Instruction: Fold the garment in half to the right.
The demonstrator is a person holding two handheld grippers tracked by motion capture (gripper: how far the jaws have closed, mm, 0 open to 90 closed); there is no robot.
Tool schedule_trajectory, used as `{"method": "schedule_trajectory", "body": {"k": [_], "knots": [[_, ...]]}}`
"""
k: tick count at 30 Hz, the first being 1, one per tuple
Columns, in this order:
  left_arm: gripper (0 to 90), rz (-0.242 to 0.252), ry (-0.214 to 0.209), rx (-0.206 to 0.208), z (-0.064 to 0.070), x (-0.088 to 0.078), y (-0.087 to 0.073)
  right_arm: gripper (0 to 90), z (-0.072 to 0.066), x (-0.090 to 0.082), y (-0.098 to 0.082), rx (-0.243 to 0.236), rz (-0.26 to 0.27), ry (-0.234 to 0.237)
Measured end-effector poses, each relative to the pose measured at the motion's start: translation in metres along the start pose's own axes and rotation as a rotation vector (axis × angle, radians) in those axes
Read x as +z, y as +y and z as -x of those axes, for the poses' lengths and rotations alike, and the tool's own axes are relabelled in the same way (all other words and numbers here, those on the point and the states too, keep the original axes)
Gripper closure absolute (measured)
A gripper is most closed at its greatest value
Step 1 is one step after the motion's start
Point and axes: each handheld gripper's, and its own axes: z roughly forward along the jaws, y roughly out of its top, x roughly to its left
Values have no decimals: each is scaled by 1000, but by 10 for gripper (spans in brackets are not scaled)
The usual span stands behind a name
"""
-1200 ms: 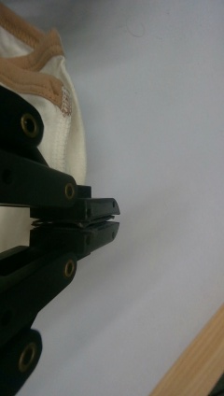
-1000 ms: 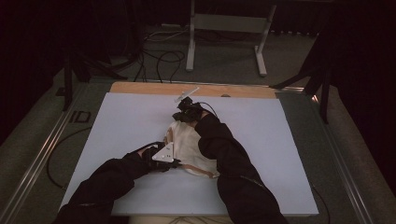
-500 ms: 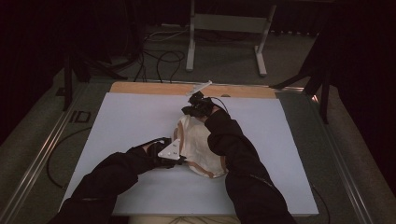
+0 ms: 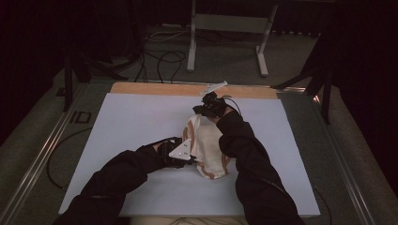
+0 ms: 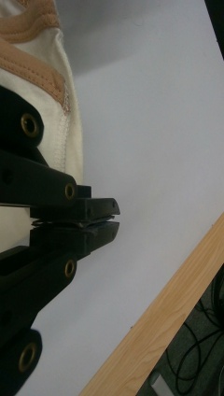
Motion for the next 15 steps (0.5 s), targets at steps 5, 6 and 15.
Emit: {"method": "schedule_trajectory", "body": {"k": [5, 6, 15], "knots": [[872, -13, -18, 13, -1, 9, 7, 882, 5, -7, -9, 16, 0, -9], [872, -16, -19, 17, -2, 10, 9, 882, 7, -8, -11, 19, 2, -10], [871, -10, -42, 24, -4, 26, 21, 882, 18, -18, -24, 39, 10, -31]]}}
